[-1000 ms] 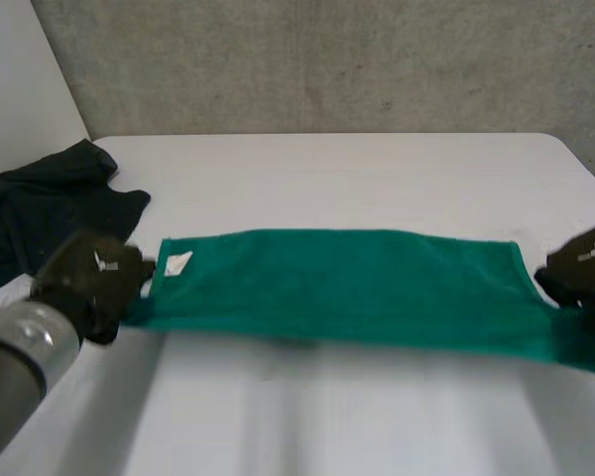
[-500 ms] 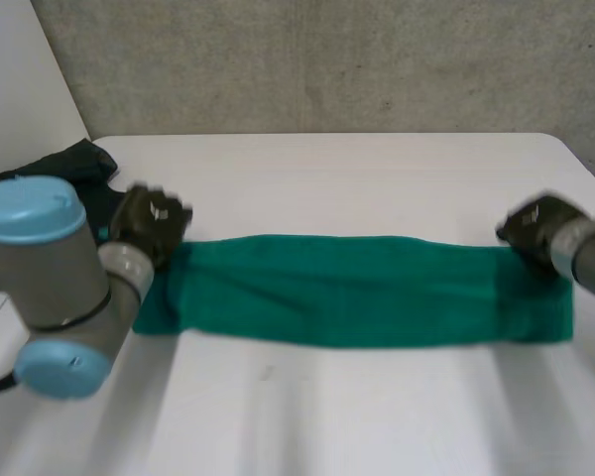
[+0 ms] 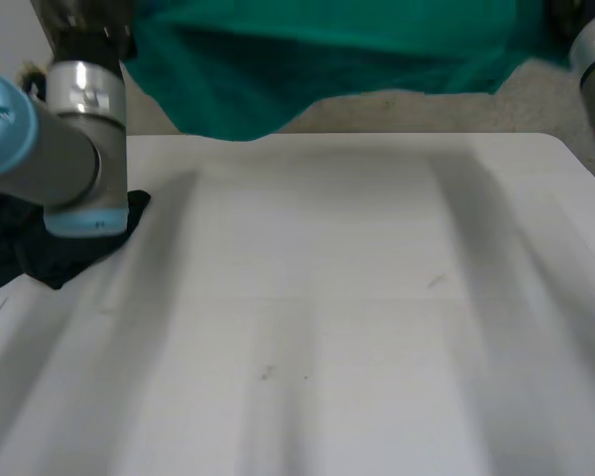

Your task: Fold the laundry.

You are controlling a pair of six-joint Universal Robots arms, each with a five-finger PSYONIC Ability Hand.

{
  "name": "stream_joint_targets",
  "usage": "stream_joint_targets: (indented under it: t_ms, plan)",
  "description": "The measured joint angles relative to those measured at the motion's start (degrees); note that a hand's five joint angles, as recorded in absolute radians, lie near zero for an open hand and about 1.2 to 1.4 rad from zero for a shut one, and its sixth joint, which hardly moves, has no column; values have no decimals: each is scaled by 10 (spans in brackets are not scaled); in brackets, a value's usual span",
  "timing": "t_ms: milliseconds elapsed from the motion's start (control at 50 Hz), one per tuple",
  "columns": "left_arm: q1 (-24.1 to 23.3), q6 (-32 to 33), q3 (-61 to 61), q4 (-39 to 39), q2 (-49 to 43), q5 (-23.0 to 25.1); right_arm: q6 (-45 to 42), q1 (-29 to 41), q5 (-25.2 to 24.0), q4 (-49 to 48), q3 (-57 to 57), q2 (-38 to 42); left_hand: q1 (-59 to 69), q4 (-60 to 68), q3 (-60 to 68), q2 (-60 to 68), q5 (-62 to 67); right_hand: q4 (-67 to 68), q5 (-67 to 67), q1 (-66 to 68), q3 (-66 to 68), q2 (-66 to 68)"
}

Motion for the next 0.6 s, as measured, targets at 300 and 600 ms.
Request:
stream_joint_targets:
  t_ms: [300,600]
  plan:
    - [-6,-2,-133,-53,-112,0,-23,2,-19,143,18,170,0,0,0,0,0,0,0,0,0,0]
    - [-3,29,-313,-348,86,4,-135,-31,-20,360,258,-4,0,0,0,0,0,0,0,0,0,0]
